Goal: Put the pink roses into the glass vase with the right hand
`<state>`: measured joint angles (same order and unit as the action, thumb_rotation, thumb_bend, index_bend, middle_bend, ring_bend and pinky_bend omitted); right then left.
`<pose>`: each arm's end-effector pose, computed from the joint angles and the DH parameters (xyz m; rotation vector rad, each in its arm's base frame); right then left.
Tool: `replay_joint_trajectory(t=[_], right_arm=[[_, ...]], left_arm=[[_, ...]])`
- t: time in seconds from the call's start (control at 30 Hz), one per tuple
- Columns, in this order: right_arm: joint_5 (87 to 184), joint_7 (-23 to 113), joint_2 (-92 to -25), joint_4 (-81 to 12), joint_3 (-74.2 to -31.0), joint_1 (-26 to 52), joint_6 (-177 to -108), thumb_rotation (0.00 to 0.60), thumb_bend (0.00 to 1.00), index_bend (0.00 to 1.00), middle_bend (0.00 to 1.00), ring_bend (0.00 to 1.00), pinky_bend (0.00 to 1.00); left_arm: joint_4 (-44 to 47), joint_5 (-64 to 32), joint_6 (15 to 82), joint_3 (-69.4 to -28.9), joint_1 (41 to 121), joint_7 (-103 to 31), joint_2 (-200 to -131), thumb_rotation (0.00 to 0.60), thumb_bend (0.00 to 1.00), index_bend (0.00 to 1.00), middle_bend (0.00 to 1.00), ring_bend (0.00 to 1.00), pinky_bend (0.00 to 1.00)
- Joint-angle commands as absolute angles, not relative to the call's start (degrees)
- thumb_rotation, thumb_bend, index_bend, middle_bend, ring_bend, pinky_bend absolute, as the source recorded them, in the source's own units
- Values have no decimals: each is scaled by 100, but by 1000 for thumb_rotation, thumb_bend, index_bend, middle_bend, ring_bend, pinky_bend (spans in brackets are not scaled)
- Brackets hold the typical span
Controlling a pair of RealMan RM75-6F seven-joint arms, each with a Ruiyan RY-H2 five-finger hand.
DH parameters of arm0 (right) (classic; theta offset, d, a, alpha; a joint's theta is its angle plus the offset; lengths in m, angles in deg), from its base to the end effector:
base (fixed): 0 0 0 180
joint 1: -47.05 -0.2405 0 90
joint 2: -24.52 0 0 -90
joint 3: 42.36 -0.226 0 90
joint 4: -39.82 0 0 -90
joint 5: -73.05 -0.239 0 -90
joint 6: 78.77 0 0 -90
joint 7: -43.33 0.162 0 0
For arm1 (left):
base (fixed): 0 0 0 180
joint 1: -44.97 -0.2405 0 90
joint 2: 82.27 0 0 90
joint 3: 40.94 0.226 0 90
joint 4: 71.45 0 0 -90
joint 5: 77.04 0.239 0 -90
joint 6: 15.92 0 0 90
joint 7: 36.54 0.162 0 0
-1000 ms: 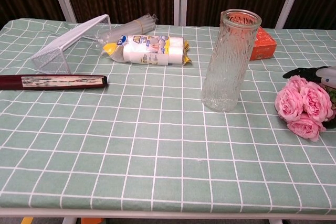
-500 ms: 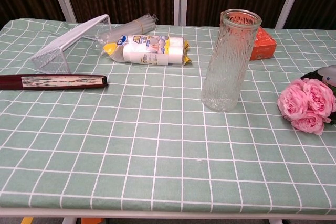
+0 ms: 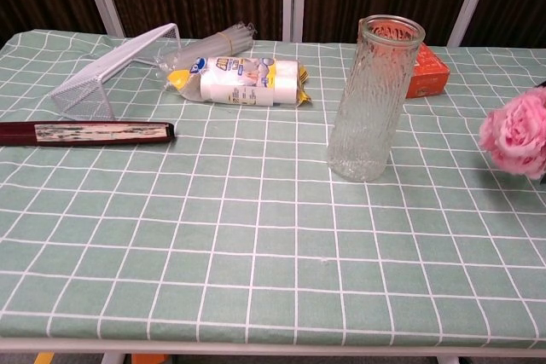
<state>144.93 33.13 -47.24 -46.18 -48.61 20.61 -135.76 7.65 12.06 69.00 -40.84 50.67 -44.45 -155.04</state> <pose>-0.2608 -0.3124 0.0395 1.7023 -0.9717 0.7007 -0.3200 0.1936 0.0849 -1.4433 -0.9593 -0.9494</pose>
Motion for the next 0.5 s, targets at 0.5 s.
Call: replay_joint_trajectory(t=[0.5], right_arm=[[15204,5966,-2672,-7274,-6587,2127,-15347,600,284,551,379,294,333]], left_arm=[[800,1231,6843,-4073,5114,-4383,-15530,600,4,159,68,48,137]])
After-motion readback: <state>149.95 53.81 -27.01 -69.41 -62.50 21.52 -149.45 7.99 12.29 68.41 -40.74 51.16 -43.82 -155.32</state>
